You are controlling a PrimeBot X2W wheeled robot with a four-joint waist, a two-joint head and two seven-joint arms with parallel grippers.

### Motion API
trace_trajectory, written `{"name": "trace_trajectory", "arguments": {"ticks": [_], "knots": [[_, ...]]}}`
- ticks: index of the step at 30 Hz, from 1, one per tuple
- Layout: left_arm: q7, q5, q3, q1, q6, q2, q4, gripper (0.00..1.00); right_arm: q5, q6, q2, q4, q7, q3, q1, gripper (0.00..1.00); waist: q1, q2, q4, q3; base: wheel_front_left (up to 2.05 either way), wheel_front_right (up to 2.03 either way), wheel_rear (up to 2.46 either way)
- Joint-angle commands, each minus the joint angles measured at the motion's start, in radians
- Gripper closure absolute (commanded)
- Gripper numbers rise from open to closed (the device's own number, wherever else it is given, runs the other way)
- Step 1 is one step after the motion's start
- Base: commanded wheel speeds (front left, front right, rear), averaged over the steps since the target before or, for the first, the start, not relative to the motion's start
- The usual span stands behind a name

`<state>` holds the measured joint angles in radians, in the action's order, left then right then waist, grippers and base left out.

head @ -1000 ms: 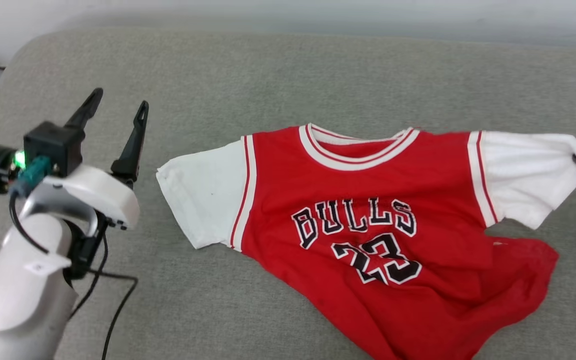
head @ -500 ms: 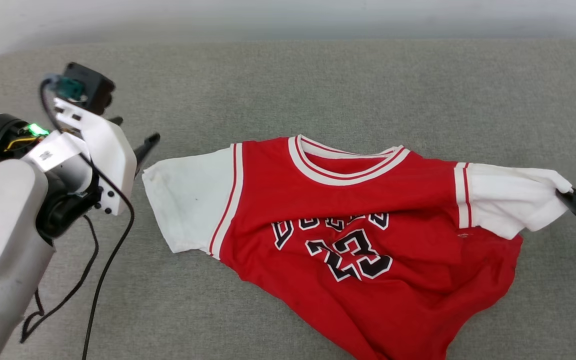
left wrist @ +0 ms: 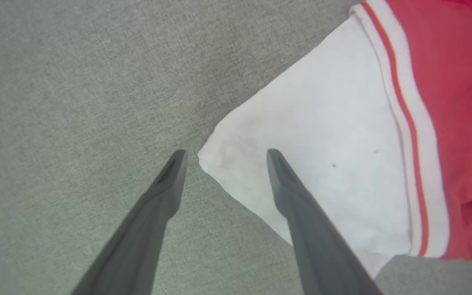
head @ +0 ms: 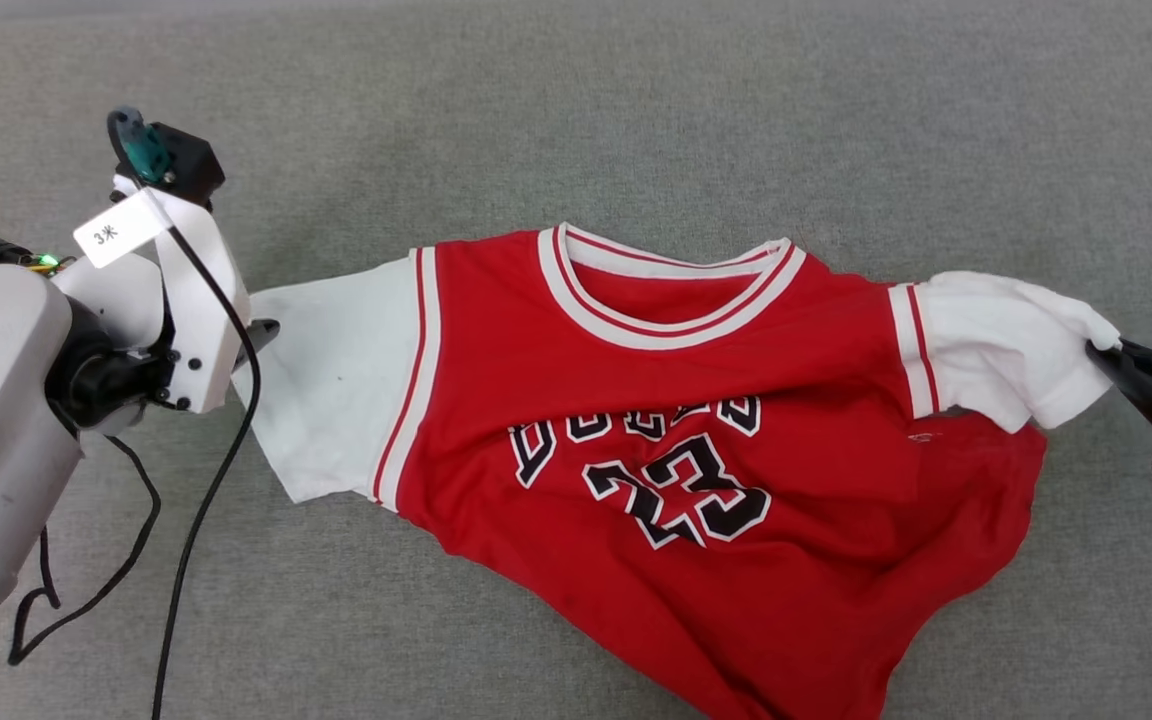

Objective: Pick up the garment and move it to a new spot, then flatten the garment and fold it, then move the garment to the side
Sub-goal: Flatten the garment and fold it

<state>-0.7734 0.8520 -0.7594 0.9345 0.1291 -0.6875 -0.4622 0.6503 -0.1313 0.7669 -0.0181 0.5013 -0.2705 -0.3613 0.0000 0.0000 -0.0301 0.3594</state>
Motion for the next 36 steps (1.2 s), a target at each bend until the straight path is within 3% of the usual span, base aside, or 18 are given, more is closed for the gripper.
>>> {"name": "trace_trajectory", "arguments": {"ticks": [1, 11, 12, 13, 14, 20, 21, 24, 32, 33, 36], "knots": [[0.001, 0.016, -0.015, 0.016, 0.0, 0.006, -0.022, 0.0, -0.003, 0.001, -0.01, -0.009, 0.002, 0.001, -0.015, 1.0, 0.0, 0.0, -0.009, 0.024, 0.0, 0.0, 0.0], [-0.016, 0.038, -0.13, 0.014, 0.0, 0.03, -0.111, 0.0, -0.002, 0.001, -0.009, -0.023, -0.001, 0.002, -0.027, 1.0, 0.0, 0.0, -0.013, 0.065, 0.0, 0.0, 0.0], [-0.019, 0.043, -0.146, 0.013, 0.0, 0.032, -0.114, 0.08, -0.002, 0.001, -0.008, -0.025, 0.0, 0.003, -0.029, 1.0, 0.0, 0.0, -0.013, 0.067, 0.0, 0.0, 0.0], [-0.016, 0.049, -0.158, 0.013, 0.0, 0.033, -0.116, 0.69, -0.002, 0.001, -0.007, -0.026, 0.0, 0.004, -0.029, 1.0, 0.0, 0.0, -0.013, 0.067, 0.0, 0.0, 0.0], [-0.01, 0.053, -0.166, 0.014, 0.0, 0.034, -0.12, 1.0, -0.002, 0.001, -0.007, -0.027, 0.0, 0.003, -0.031, 1.0, 0.0, 0.0, -0.013, 0.067, 0.0, 0.0, 0.0], [0.065, 0.067, -0.199, 0.041, 0.0, 0.02, -0.116, 1.0, 0.0, 0.001, -0.016, -0.021, -0.014, 0.003, -0.03, 1.0, 0.0, 0.0, -0.005, 0.04, 0.0, 0.0, 0.0], [0.152, 0.054, -0.209, 0.062, 0.0, 0.001, -0.088, 1.0, -0.006, 0.001, -0.018, -0.013, -0.03, 0.005, -0.039, 1.0, 0.0, 0.0, -0.001, 0.012, 0.0, 0.0, 0.0], [0.259, 0.043, -0.21, 0.083, 0.0, -0.014, -0.054, 1.0, -0.011, 0.001, -0.019, -0.006, -0.051, 0.01, -0.046, 1.0, 0.0, 0.0, 0.009, -0.022, 0.0, 0.0, 0.0], [0.485, 0.009, -0.194, 0.12, 0.0, -0.038, 0.014, 1.0, -0.034, 0.001, -0.006, 0.006, -0.111, 0.031, -0.092, 1.0, 0.0, 0.0, 0.038, -0.123, 0.0, 0.0, 0.0], [0.55, -0.023, -0.182, 0.148, -0.001, -0.039, 0.041, 1.0, -0.033, 0.001, 0.0, 0.002, -0.126, 0.035, -0.115, 1.0, 0.0, 0.0, 0.047, -0.155, 0.0, 0.0, 0.0], [0.598, -0.048, -0.17, 0.175, -0.013, -0.038, 0.075, 1.0, -0.025, 0.001, 0.015, -0.003, -0.135, 0.038, -0.146, 1.0, 0.0, 0.0, 0.052, -0.182, 0.0, 0.0, 0.0]]}}
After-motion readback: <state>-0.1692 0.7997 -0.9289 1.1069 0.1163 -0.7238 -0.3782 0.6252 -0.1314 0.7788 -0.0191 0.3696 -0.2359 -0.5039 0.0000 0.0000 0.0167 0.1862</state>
